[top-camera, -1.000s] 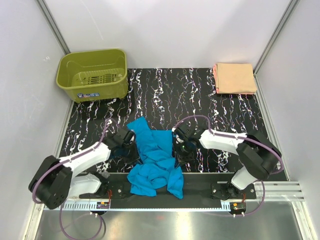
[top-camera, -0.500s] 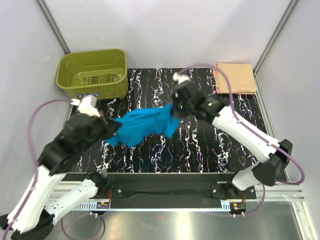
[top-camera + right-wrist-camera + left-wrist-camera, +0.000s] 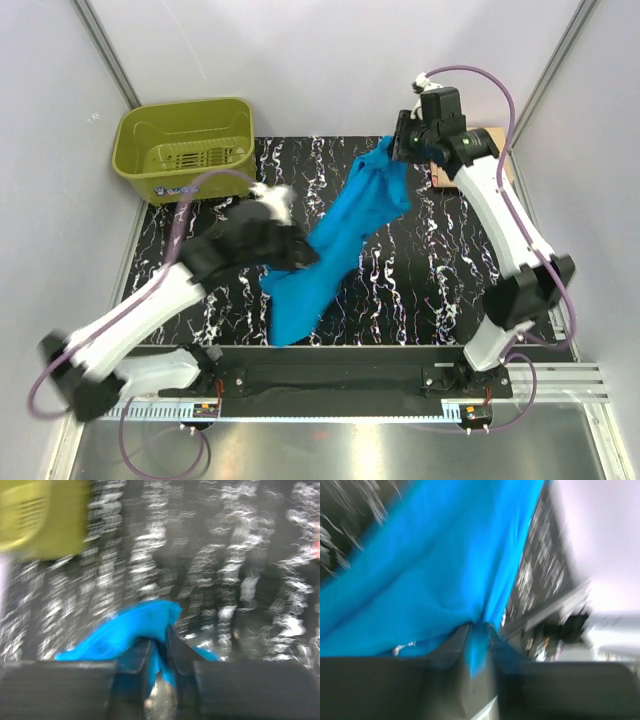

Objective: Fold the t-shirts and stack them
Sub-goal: Move the tshirt to the center of the board

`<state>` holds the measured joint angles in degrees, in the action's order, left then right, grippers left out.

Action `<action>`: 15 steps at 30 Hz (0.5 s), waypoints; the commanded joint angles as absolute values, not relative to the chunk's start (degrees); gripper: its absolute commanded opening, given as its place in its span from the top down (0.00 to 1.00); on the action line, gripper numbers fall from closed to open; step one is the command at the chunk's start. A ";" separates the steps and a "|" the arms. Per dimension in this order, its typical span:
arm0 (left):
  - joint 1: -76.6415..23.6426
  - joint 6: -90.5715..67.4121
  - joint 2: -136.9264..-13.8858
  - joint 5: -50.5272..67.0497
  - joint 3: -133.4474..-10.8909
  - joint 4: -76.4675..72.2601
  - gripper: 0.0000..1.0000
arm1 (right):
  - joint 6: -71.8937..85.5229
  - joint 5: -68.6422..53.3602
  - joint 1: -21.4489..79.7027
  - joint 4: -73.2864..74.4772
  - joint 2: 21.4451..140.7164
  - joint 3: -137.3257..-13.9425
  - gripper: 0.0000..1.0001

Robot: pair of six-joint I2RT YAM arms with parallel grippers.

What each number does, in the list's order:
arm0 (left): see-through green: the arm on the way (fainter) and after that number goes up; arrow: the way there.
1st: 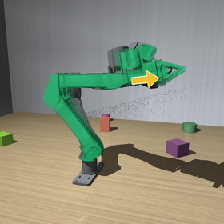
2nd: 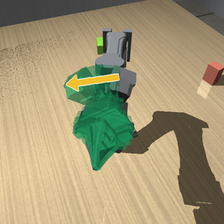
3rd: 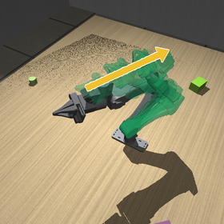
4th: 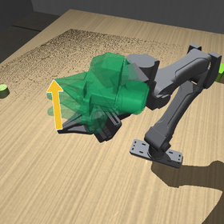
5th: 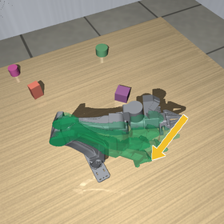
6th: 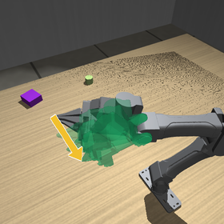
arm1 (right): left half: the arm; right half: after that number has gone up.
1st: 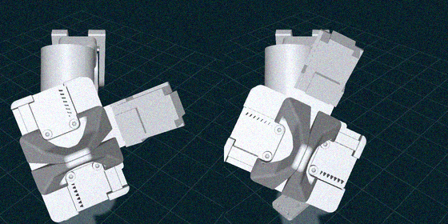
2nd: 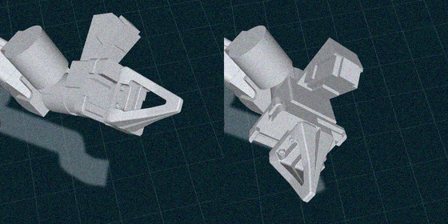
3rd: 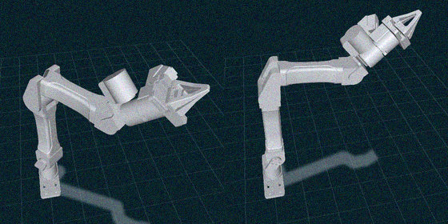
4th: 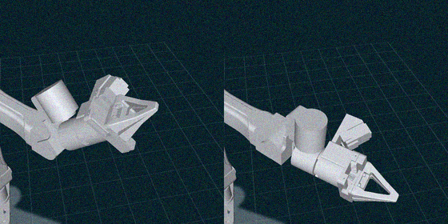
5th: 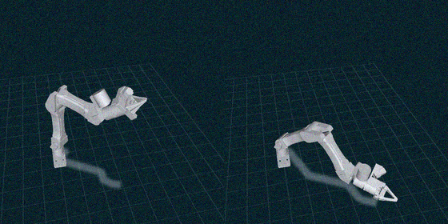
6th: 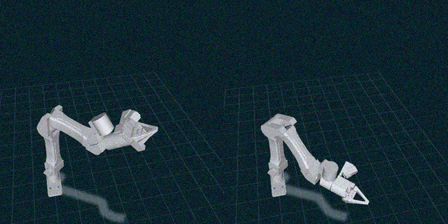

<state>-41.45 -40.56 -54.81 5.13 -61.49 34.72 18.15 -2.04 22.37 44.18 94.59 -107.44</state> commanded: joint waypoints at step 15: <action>-31.03 -36.82 -69.06 15.02 -58.99 36.83 0.47 | 19.39 -7.18 22.58 47.93 88.79 -80.59 0.19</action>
<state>-31.24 -37.95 -64.97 9.85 -62.41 39.75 13.96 0.91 19.09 52.71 98.41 -90.43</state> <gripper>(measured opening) 0.577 0.872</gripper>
